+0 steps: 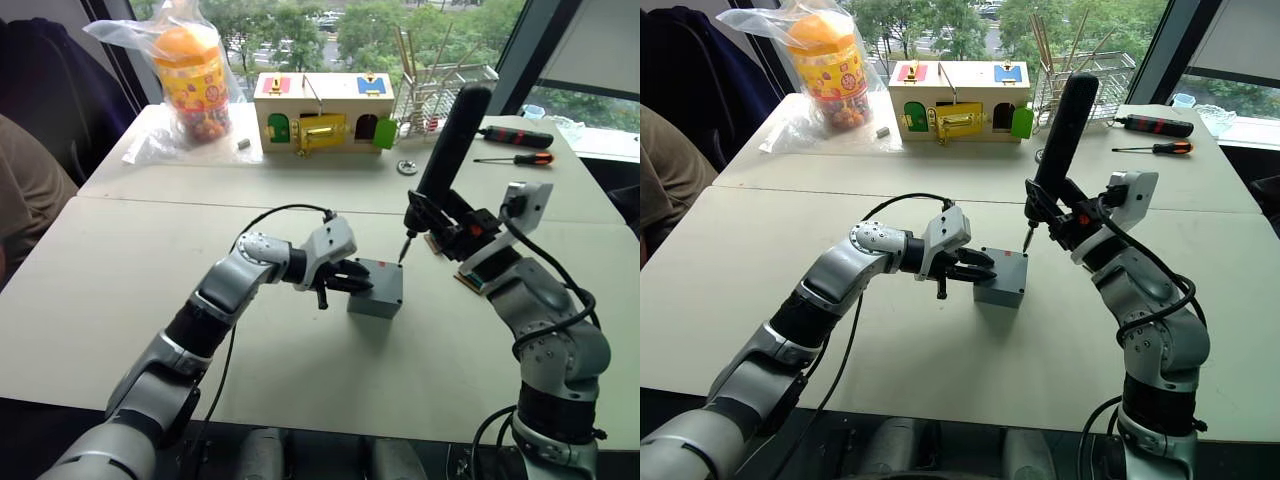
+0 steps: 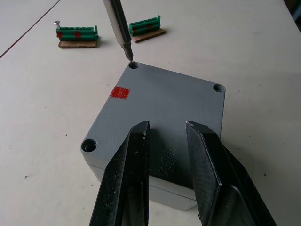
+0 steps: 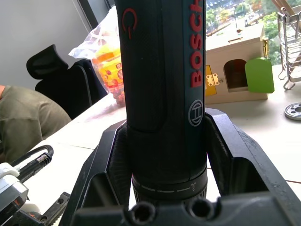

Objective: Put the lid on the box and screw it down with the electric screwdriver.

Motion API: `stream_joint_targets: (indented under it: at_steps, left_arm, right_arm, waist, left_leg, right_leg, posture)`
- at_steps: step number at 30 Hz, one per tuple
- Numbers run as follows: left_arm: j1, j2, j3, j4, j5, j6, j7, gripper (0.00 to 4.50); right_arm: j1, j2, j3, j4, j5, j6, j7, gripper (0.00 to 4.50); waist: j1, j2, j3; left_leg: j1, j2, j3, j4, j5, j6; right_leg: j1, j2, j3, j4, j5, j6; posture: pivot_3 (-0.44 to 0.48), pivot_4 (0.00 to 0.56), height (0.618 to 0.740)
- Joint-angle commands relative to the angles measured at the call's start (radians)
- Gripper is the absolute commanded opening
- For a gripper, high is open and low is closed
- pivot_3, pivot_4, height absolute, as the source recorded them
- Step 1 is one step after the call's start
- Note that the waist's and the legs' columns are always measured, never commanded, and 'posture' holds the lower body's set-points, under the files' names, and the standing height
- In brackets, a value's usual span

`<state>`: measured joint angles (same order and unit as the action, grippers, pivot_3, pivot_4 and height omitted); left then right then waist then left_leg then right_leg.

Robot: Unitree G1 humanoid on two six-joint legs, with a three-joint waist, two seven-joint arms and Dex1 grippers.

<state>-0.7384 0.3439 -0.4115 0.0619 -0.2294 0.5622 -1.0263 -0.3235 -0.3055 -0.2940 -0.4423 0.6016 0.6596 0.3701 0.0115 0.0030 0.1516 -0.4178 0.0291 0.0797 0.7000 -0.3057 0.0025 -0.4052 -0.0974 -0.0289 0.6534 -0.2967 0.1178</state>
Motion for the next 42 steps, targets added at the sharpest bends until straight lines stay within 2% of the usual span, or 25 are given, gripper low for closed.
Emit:
stream_joint_targets:
  at_steps: [1,13,19,24,29,42]
  left_arm:
    - [0.011,0.001,0.008,-0.035,-0.004,0.011,-0.005,1.20]
    - [0.012,0.004,0.005,-0.038,0.002,0.018,-0.004,1.20]
    - [0.015,0.000,-0.025,0.005,0.039,-0.019,-0.002,1.20]
    - [0.017,-0.015,-0.028,0.040,0.056,-0.035,0.001,1.20]
    - [0.022,-0.016,-0.032,0.042,0.066,-0.044,-0.008,1.20]
    - [0.027,-0.022,-0.026,0.045,0.075,-0.042,-0.017,1.20]
  right_arm:
    - [-0.005,-0.015,0.006,-0.023,0.003,-0.048,0.008,1.82]
    - [0.060,-0.047,0.063,-0.006,-0.034,-0.101,0.027,1.82]
    - [0.135,-0.032,0.125,0.005,-0.069,-0.158,0.041,1.82]
    - [0.173,-0.016,0.132,0.026,-0.086,-0.202,0.026,1.82]
    - [0.225,-0.001,0.166,0.048,-0.110,-0.224,0.020,1.82]
    - [0.254,0.013,0.222,0.084,-0.164,-0.281,0.026,1.82]
  waist:
    - [0.000,0.000,0.000]
    - [0.000,0.000,0.000]
    - [0.000,-0.001,-0.001]
    - [0.000,-0.002,-0.001]
    - [0.000,-0.004,-0.003]
    - [-0.001,-0.015,-0.016]
  left_leg:
    - [0.000,0.000,0.000,0.000,0.000,0.000]
    - [0.000,0.000,0.000,0.000,0.000,0.000]
    - [0.001,0.000,0.000,0.000,0.000,0.000]
    - [0.011,0.001,-0.001,-0.001,-0.004,0.007]
    - [0.011,0.001,-0.001,-0.001,-0.004,0.007]
    - [0.013,0.003,-0.001,-0.002,-0.004,0.007]
  right_leg:
    - [0.000,0.000,0.000,0.000,0.000,0.000]
    - [0.000,0.000,0.000,0.000,0.000,0.000]
    - [0.001,0.000,0.000,0.000,0.000,0.000]
    - [0.012,0.000,-0.001,-0.002,0.000,0.000]
    - [0.012,0.000,-0.001,-0.002,0.000,0.000]
    - [0.014,0.001,-0.001,-0.003,0.000,-0.001]
  posture:
    - [0.000,0.150,0.708]
    - [0.000,0.150,0.708]
    - [0.000,0.150,0.708]
    - [0.000,0.150,0.708]
    - [0.000,0.150,0.708]
    - [0.000,0.150,0.708]
